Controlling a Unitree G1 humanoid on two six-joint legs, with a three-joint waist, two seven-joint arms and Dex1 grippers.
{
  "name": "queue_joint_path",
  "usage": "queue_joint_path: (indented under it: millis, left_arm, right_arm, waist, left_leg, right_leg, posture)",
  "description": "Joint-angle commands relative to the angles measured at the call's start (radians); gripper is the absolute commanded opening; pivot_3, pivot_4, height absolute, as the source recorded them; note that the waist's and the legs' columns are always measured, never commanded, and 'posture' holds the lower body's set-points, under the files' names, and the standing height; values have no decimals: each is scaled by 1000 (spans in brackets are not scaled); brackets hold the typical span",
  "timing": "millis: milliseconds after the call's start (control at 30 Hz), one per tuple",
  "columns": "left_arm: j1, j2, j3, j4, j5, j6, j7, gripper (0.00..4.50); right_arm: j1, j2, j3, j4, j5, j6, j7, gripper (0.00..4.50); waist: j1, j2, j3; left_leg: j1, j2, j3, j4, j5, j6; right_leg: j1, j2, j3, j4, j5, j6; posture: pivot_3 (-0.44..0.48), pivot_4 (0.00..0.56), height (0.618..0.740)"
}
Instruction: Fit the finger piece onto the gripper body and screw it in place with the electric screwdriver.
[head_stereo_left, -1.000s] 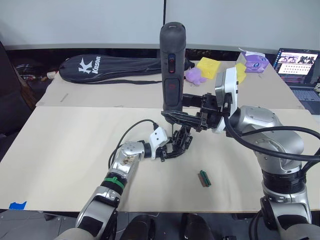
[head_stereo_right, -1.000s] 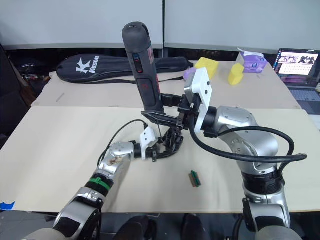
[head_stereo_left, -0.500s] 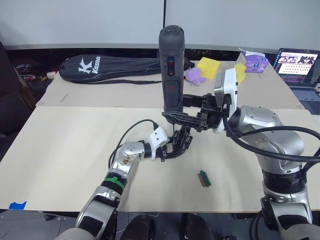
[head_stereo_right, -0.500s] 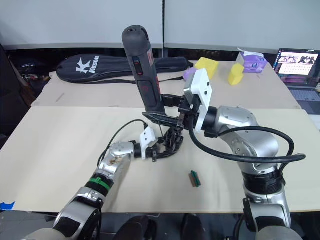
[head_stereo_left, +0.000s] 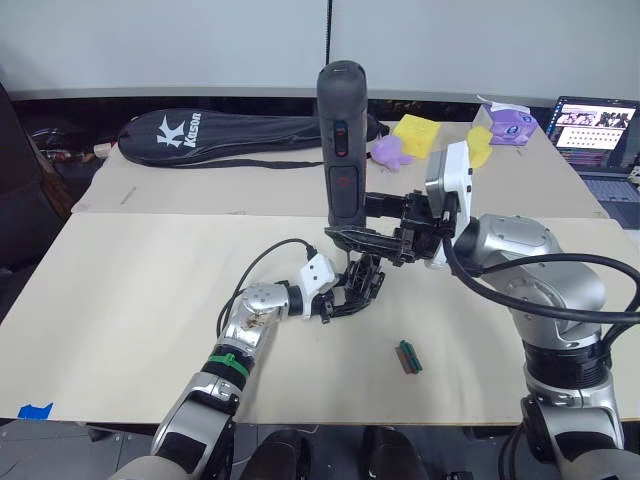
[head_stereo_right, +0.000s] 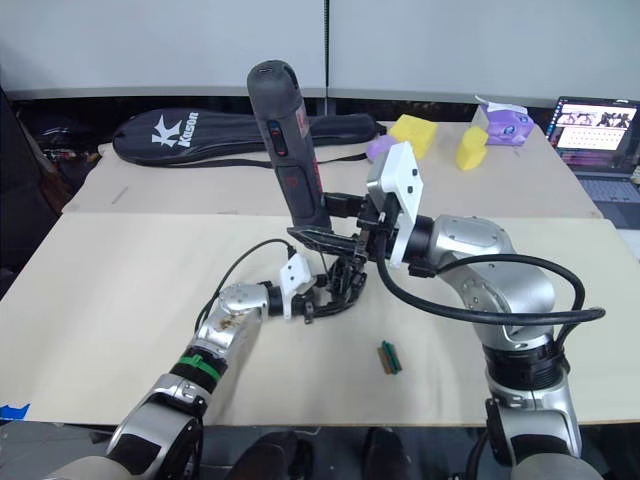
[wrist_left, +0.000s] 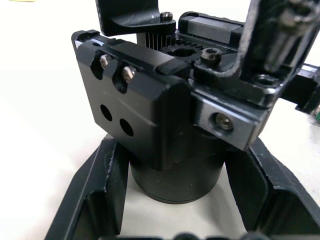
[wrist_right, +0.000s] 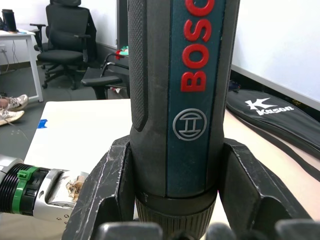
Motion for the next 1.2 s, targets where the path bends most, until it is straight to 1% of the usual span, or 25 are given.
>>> queue_joint_path:
  millis: [33,1200]
  left_arm:
    - [-13,-2,0,-13,-2,-3,9,2287]
    - [-18,0,2,-7,-2,-3,10,2287]
  right_arm:
    - [-11,5,-23,-27,5,-48,1,1911]
    - [21,5,-14,-12,-21,-76,21,1911]
  waist:
    - [0,0,0]
    - [-1,0,0]
  left_leg:
    - [0,0,0,0,0,0]
    - [0,0,0,0,0,0]
  right_leg:
    - [0,0,0,0,0,0]
    - [0,0,0,0,0,0]
  posture:
    - [0,150,723]
    - [0,150,723]
